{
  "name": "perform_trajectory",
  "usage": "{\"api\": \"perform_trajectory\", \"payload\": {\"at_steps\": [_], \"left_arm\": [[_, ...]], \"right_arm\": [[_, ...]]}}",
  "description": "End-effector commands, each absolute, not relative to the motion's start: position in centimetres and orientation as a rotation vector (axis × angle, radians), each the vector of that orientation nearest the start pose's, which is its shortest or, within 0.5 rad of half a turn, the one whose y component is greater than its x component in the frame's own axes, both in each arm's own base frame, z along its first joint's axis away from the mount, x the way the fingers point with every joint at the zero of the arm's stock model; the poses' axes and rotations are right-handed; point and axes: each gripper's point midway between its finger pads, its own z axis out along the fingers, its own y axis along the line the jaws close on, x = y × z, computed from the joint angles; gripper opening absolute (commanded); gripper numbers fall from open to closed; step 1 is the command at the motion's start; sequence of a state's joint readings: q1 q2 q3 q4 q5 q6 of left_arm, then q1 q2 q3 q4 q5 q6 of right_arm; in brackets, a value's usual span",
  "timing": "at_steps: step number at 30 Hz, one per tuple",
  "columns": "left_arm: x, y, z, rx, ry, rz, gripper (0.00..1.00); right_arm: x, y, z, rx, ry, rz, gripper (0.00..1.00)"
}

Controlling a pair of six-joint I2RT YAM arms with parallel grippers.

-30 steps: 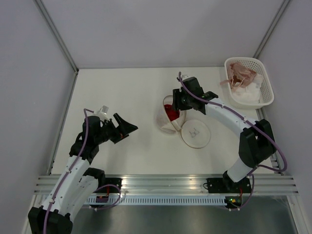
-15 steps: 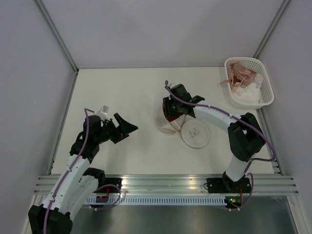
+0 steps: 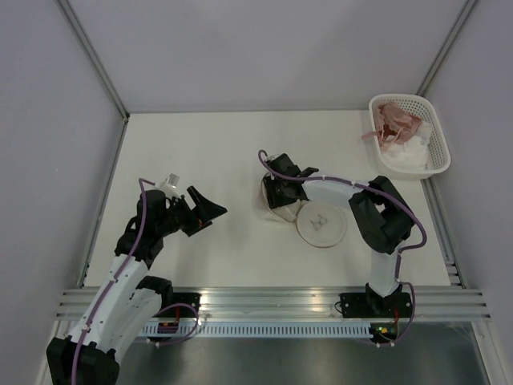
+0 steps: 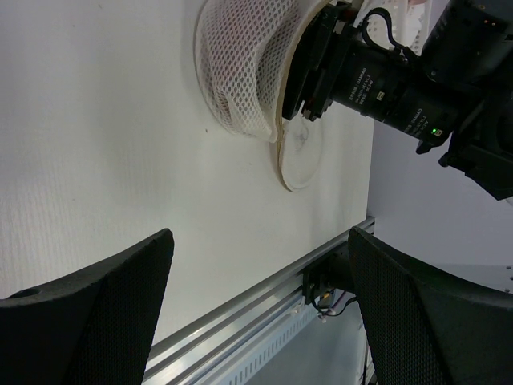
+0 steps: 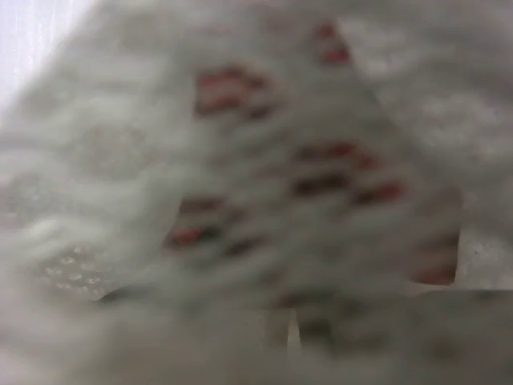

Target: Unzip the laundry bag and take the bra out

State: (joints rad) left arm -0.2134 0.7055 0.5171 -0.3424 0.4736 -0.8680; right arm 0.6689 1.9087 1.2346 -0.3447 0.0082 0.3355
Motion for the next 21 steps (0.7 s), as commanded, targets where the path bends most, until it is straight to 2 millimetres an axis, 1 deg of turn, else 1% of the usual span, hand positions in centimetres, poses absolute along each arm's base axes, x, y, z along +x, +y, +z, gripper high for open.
{"api": "perform_trajectory", "payload": {"at_steps": [1,2,4,5,6,9,11,12,13,14,15,16,17,18,19,21], "left_arm": [[21.8,-15.9,18.3,-0.417,2.158,-1.146,0.93],[21.8,-15.9,18.4,-0.414,2.154,-1.147,0.93],[21.8,-15.9,18.4,-0.415,2.155,-1.147,0.93],[21.8,-15.9,18.4,-0.415,2.155,-1.147,0.93],[21.7,-15.9,18.4,-0.416,2.157,-1.146,0.93],[21.7,-15.9,18.5,-0.414,2.151,-1.148,0.93],[21.7,-15.8,18.5,-0.415,2.152,-1.148,0.93],[21.6,-15.8,18.5,-0.414,2.151,-1.148,0.93],[21.6,-15.8,18.5,-0.415,2.149,-1.15,0.93],[21.6,-15.8,18.5,-0.416,2.151,-1.149,0.93],[21.6,-15.8,18.5,-0.419,2.151,-1.149,0.93],[21.5,-15.8,18.4,-0.421,2.154,-1.15,0.93],[21.5,-15.8,18.5,-0.419,2.15,-1.151,0.93],[21.5,-15.8,18.5,-0.421,2.151,-1.152,0.93],[21.5,-15.8,18.5,-0.42,2.148,-1.152,0.92],[21.5,-15.8,18.5,-0.421,2.148,-1.153,0.92]], "right_arm": [[32.7,27.4,0.1,-0.425,2.629,0.299,0.46],[32.8,27.2,-0.1,-0.42,2.629,0.29,0.44],[32.8,27.0,-0.4,-0.418,2.634,0.273,0.28],[32.9,26.9,-0.3,-0.416,2.634,0.263,0.09],[32.9,26.7,-0.3,-0.413,2.633,0.253,0.0],[33.3,26.7,1.2,-0.41,2.601,0.254,0.01],[33.9,26.8,3.4,-0.396,2.555,0.26,0.0],[34.0,26.7,5.0,-0.389,2.526,0.262,0.01],[34.4,26.4,6.0,-0.377,2.504,0.244,0.0],[34.8,26.5,7.3,-0.371,2.474,0.246,0.0],[35.0,26.4,9.2,-0.359,2.438,0.251,0.0],[35.3,26.1,10.2,-0.346,2.413,0.237,0.0],[35.8,26.1,11.6,-0.341,2.381,0.237,0.0],[35.8,26.1,13.2,-0.335,2.351,0.247,0.0],[36.0,25.9,14.1,-0.325,2.332,0.244,0.0],[36.5,25.8,16.8,-0.31,2.279,0.242,0.01]]}}
